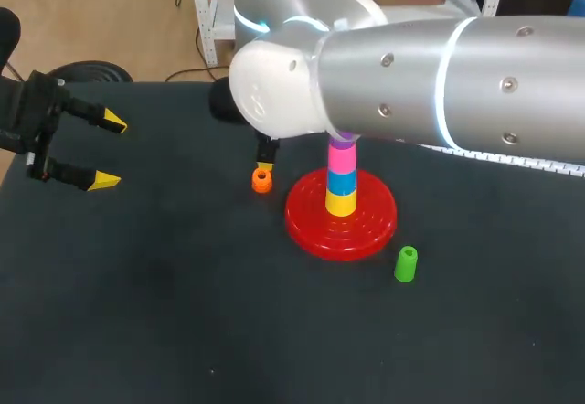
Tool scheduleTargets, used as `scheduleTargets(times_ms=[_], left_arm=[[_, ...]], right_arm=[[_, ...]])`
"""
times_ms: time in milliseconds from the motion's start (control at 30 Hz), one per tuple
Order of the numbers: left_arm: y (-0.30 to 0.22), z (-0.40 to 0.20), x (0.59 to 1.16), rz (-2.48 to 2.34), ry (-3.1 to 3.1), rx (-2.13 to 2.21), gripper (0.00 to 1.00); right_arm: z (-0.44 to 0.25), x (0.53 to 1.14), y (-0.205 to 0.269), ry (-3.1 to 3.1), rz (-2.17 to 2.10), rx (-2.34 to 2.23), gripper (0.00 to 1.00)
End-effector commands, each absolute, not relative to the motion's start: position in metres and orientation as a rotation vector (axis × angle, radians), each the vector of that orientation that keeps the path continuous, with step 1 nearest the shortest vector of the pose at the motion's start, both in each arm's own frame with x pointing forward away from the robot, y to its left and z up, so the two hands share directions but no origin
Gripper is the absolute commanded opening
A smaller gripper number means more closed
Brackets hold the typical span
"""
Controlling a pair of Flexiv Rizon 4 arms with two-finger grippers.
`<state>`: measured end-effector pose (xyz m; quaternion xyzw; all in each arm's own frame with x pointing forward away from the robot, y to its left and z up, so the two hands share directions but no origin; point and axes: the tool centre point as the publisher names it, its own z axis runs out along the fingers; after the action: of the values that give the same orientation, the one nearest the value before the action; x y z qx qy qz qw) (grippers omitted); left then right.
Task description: Pick up and stack the cylinders on the red base in this order: pink,purple,orange,green
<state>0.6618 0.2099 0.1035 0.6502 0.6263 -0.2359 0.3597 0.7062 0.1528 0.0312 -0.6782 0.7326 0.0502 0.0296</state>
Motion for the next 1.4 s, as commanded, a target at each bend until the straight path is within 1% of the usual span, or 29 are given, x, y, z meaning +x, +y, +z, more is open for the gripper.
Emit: scheduleTargets(times_ms=[33,267,300,333,367,400,967,1400], left_arm=[[0.21,0.103,0.661,-0.606,1.612,1.675,1.0],[0.21,0.103,0.661,-0.606,1.612,1.675,1.0],[0.21,0.103,0.661,-0.606,1.612,1.675,1.0],[0.21,0.103,0.661,-0.606,1.612,1.675,1.0],[0.21,0.103,0.661,-0.606,1.612,1.675,1.0],[0.21,0.103,0.661,-0.606,1.612,1.675,1.0],[0.21,0.103,0.661,-0.606,1.612,1.675,1.0],[0.21,0.103,0.661,-0.606,1.612,1.675,1.0]], right_arm=[[0.027,0.714,0.156,2.263,0.162,-2.104,0.0],[0.028,0.722,0.158,2.258,0.165,-2.115,0.0],[0.028,0.723,0.158,2.259,0.168,-2.116,0.32],[0.029,0.724,0.159,2.259,0.17,-2.111,0.48],[0.029,0.724,0.159,2.257,0.174,-2.111,0.85],[0.03,0.724,0.159,2.257,0.179,-2.11,1.0],[0.048,0.726,0.157,2.242,0.146,-2.08,1.0],[0.032,0.719,0.156,2.267,0.148,-2.078,1.0]])
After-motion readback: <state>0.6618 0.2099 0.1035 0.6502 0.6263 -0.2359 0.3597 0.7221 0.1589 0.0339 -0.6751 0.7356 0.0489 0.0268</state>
